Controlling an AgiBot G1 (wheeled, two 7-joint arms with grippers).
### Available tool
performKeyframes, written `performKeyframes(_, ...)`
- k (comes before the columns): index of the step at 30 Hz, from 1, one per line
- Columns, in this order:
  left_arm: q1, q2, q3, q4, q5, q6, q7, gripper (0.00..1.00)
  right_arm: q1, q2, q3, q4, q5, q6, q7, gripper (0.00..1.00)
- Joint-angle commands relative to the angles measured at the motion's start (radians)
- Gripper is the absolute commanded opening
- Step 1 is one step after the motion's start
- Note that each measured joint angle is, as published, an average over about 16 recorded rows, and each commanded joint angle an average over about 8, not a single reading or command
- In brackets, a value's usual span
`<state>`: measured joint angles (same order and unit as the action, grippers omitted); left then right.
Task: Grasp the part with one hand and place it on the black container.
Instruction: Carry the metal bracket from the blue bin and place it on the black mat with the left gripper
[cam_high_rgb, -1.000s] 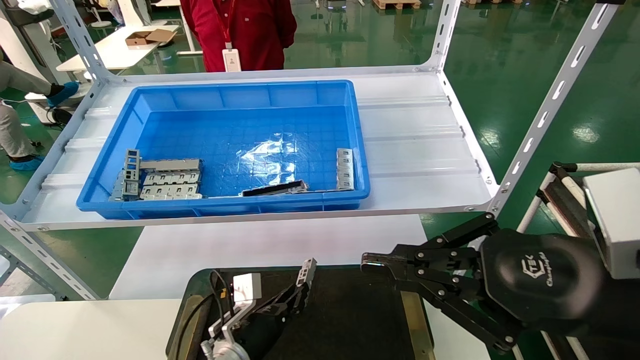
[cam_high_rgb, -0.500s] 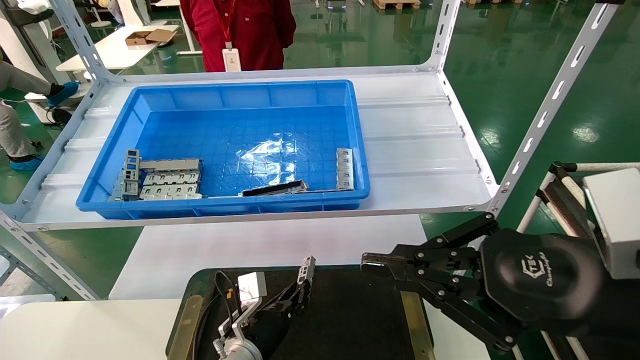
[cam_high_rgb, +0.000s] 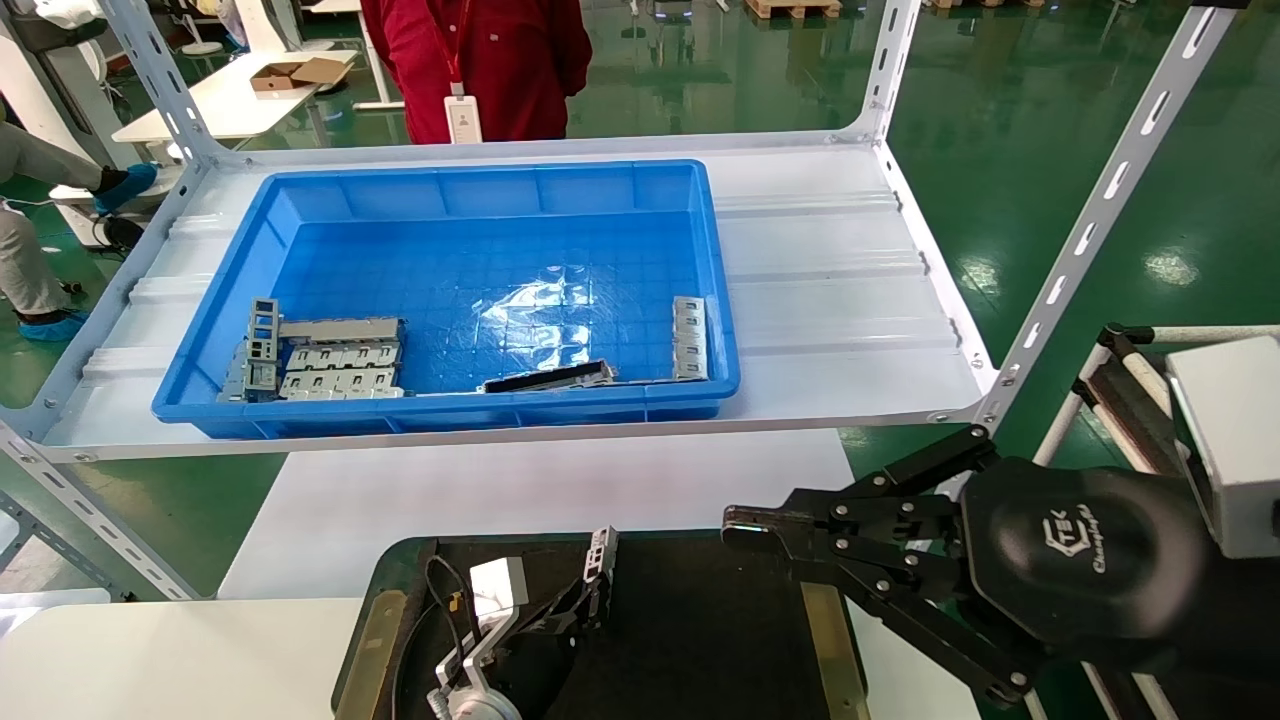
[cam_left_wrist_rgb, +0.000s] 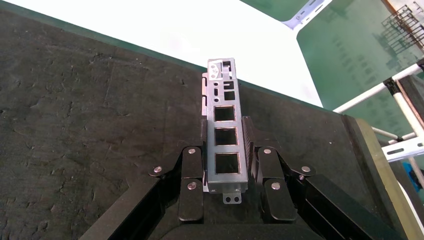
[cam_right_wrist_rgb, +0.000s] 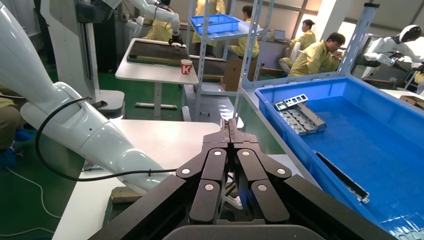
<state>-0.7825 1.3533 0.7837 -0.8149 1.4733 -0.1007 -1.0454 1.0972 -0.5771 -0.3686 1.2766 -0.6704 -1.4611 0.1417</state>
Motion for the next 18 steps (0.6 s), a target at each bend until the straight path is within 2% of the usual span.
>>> performKeyframes(1,-0.004,0.0,0.017,0.008,-0.015,-0.012,-0.001,0.0,0.0,0.0,0.0,0.0,0.0,0.0,0.0,0.0)
performKeyframes(5,-0.011,-0.001,0.05,0.018,-0.049,-0.034,0.007,0.0,0.0,0.0,0.0,0.0,0.0,0.0,0.0,0.0)
performKeyframes(7,-0.014,-0.001,0.065,0.021,-0.068,-0.044,0.012,0.06,0.0,0.0,0.0,0.0,0.0,0.0,0.0,0.1)
performKeyframes(8,-0.015,-0.001,0.073,0.023,-0.077,-0.05,0.016,0.14,0.0,0.0,0.0,0.0,0.0,0.0,0.0,0.21)
performKeyframes(13,-0.022,-0.002,0.109,0.027,-0.129,-0.076,0.037,0.76,0.0,0.0,0.0,0.0,0.0,0.0,0.0,0.84)
performKeyframes(14,-0.024,-0.002,0.117,0.028,-0.141,-0.081,0.042,0.87,0.0,0.0,0.0,0.0,0.0,0.0,0.0,0.93)
performKeyframes(15,-0.025,-0.002,0.124,0.029,-0.152,-0.086,0.047,0.96,0.0,0.0,0.0,0.0,0.0,0.0,0.0,0.99)
performKeyframes(16,-0.027,-0.002,0.131,0.029,-0.164,-0.091,0.052,1.0,0.0,0.0,0.0,0.0,0.0,0.0,0.0,1.0)
performKeyframes(18,-0.031,-0.003,0.146,0.031,-0.188,-0.101,0.064,1.0,0.0,0.0,0.0,0.0,0.0,0.0,0.0,1.0)
